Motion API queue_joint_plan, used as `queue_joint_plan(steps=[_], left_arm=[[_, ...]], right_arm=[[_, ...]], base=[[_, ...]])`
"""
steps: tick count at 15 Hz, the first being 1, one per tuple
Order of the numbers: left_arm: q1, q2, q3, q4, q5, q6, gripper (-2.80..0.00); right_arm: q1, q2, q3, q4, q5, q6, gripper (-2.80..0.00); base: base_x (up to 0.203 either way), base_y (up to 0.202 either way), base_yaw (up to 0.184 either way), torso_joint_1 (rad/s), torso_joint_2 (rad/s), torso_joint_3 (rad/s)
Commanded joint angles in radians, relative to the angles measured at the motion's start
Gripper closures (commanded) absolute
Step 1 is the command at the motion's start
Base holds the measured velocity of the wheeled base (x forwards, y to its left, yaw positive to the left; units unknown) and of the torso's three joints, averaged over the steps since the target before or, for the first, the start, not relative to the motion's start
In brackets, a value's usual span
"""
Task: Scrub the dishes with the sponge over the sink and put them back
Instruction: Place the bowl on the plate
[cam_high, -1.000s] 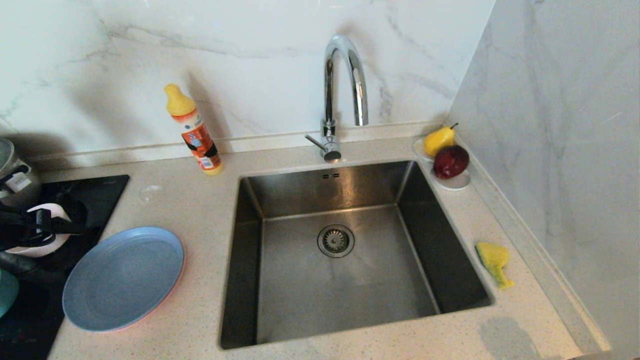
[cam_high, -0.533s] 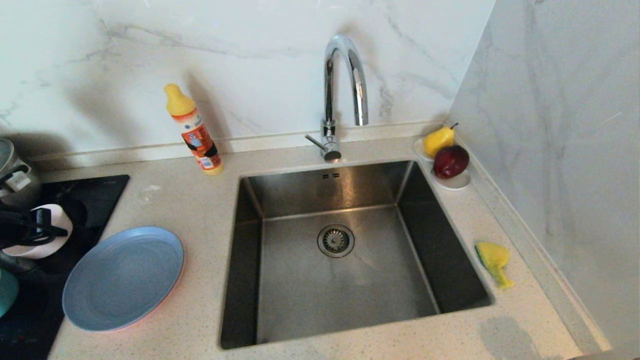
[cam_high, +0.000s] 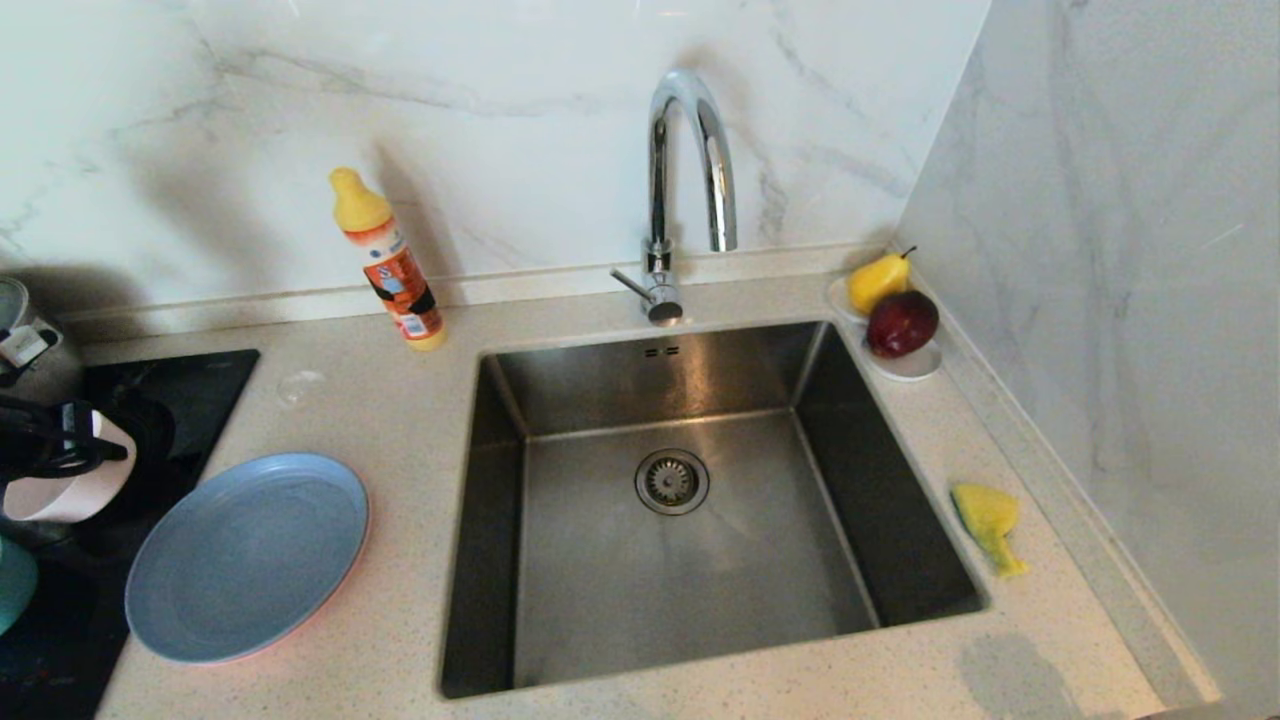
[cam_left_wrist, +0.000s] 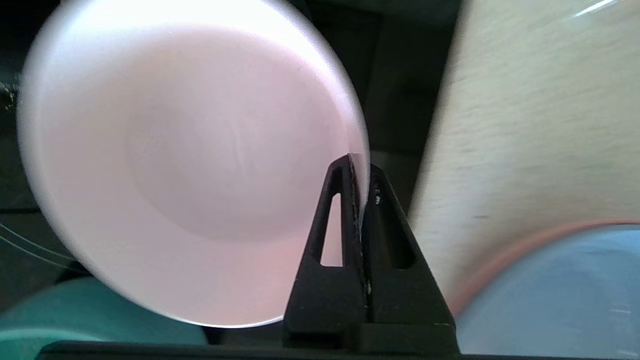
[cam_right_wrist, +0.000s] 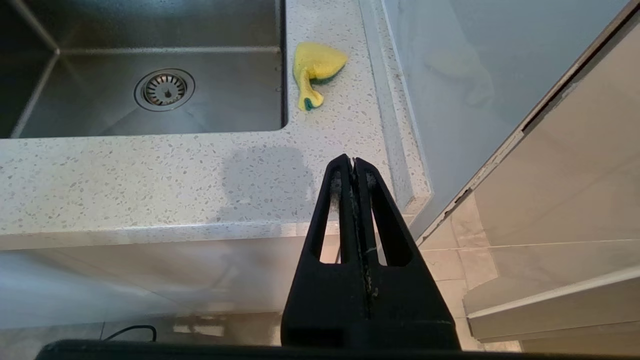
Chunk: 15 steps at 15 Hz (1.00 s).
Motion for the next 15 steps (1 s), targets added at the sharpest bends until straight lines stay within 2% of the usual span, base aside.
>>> queue_joint_plan(steps=[1,5,10,14,15], left_arm=[[-0.017,-0.081,-0.019,0.020,-0.001,-0.036,0.00],[-0.069,-0.242,0.011,0.159,-0.005,-0.032,0.00],[-0.198,-0.406,0.186,0.189,0.006,-0.031,0.00],[-0.367,-0.479,0.370,0.170,0.105,-0.037,0.00],[-0.388,-0.487,0.404,0.151,0.115,-0.039,0.00]], right_arm=[[0.000,-0.002,0.000,0.000,0.000,-0.001,0.00],[0.000,-0.002,0.000,0.000,0.000,-0.001,0.00],[0.000,-0.002,0.000,0.000,0.000,-0.001,0.00],[0.000,-0.002,0.000,0.000,0.000,-0.001,0.00],[0.000,-0.002,0.000,0.000,0.000,-0.001,0.00]], base=[[0.000,0.000,0.000,0.000,0.00,0.000],[0.000,0.000,0.000,0.000,0.00,0.000],[0.000,0.000,0.000,0.000,0.00,0.000],[0.000,0.000,0.000,0.000,0.00,0.000],[0.000,0.000,0.000,0.000,0.00,0.000]])
